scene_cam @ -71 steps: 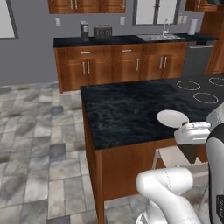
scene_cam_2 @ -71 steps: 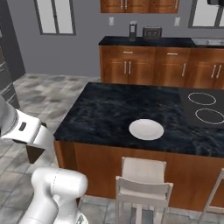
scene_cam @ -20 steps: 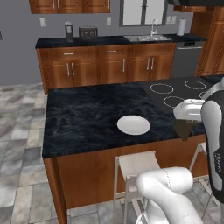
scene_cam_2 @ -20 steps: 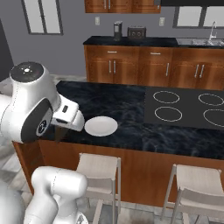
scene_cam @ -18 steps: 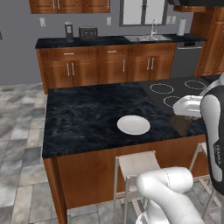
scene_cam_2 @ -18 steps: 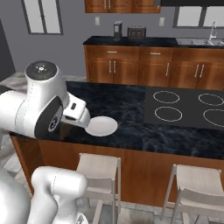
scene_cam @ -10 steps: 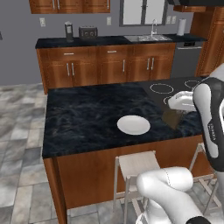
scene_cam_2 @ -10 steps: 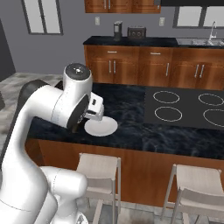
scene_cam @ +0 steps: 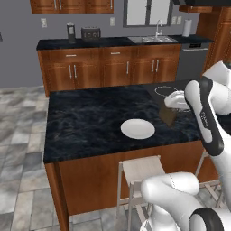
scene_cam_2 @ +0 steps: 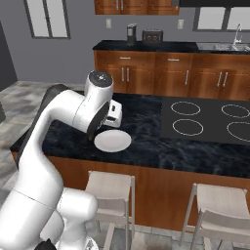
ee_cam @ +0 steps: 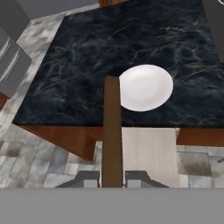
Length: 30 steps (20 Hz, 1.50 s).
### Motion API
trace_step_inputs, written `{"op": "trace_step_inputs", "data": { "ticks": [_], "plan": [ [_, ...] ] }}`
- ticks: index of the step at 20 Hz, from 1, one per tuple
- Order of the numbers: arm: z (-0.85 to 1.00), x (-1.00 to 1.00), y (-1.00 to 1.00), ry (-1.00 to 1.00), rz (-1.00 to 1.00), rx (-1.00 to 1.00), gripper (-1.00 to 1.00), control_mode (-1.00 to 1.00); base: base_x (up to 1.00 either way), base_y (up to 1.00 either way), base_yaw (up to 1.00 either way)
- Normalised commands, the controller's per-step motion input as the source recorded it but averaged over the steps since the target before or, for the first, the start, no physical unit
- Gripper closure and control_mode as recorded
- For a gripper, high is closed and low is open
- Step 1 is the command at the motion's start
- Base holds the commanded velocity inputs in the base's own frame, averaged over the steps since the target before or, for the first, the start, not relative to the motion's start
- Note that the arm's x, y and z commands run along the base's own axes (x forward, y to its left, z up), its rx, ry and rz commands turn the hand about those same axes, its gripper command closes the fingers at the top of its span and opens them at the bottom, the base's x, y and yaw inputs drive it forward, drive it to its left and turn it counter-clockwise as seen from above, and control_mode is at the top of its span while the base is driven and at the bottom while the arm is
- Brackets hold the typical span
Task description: Start the toaster. Once the lever pops up, take the bread to the plate on the dining counter.
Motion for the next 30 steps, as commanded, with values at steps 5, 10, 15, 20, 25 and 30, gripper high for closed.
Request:
{"op": "trace_step_inputs", "data": {
  "ticks": [5,10,15,20,25,30],
  "plan": [
    [-0.02,0.33,0.0,0.02,0.0,-0.06,1.0,-1.0,0.0,0.0,0.0],
    [-0.01,0.36,0.06,0.05,-0.01,-0.06,1.0,-1.0,0.0,0.0,0.0],
    [-0.2,0.51,0.12,0.05,0.0,-0.05,1.0,-1.0,0.0,0.0,0.0],
    [-0.32,0.43,0.18,0.0,0.0,-0.08,1.0,-1.0,0.0,0.0,0.0],
    [-0.48,0.34,0.17,0.0,0.0,-0.09,1.0,-1.0,0.0,0.0,0.0],
    [-0.42,0.3,0.17,-0.01,0.0,-0.06,1.0,-1.0,0.0,0.0,0.0]
  ]
}}
